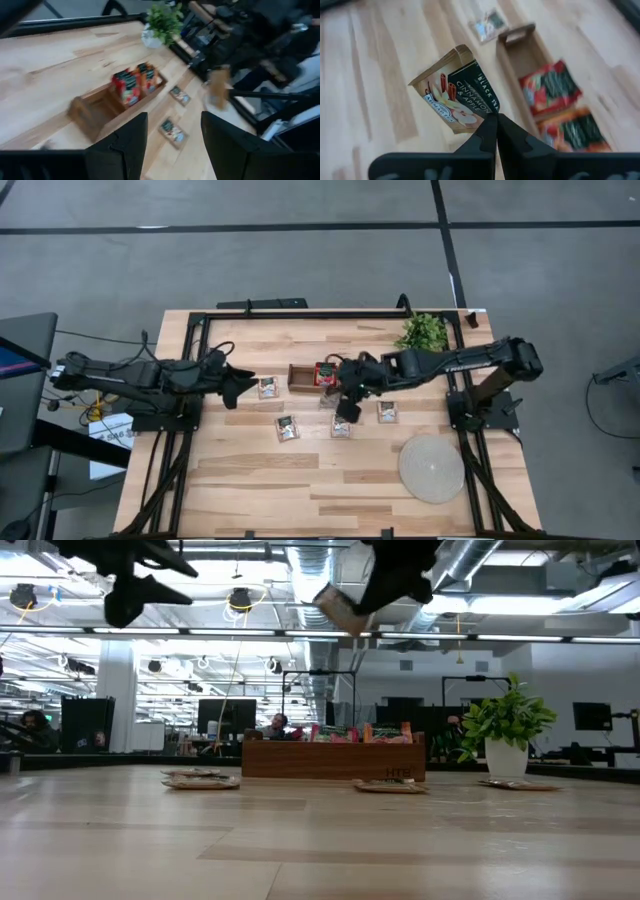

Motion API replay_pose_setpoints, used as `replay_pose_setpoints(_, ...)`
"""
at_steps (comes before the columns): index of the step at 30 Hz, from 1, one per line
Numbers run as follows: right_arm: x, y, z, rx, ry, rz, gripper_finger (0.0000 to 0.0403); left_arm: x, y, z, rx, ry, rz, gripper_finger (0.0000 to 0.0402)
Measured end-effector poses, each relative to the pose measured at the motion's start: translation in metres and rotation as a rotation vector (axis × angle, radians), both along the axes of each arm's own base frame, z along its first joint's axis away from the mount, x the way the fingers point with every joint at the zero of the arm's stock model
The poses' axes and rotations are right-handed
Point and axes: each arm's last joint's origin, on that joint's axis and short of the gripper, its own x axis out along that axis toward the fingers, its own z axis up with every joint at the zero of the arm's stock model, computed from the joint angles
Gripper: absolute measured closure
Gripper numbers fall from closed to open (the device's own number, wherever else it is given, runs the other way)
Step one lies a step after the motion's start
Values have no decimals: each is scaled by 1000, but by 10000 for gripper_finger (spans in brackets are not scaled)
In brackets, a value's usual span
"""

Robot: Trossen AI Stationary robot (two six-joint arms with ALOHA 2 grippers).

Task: Pick & Place Tea
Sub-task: Put the brown tea bag into the left section of the wooden organizer

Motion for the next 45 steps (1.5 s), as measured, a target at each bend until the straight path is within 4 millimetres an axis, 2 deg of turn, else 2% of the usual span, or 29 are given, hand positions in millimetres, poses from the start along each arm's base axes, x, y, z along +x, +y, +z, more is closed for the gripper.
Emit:
replay_pose_setpoints(9, 11, -22, 7, -40, -118, -39, 403, 45, -8, -9, -50, -33, -70, 225)
replay_pose_setpoints(18, 11, -29, 7, -55, -122, -41, 403, 88, -11, -11, -46, -195, -96, 225)
replay_pose_setpoints(29, 10, -30, 5, -56, -98, -42, 403, 132, 6, 16, 56, -141, -96, 225)
replay_pose_setpoints(38, 9, -30, 5, -59, -90, -40, 403, 158, 13, 30, 76, 59, -85, 225)
replay_pose_setpoints(45, 9, -30, 5, -68, -85, -29, 403, 162, 16, 32, 78, 64, -70, 225)
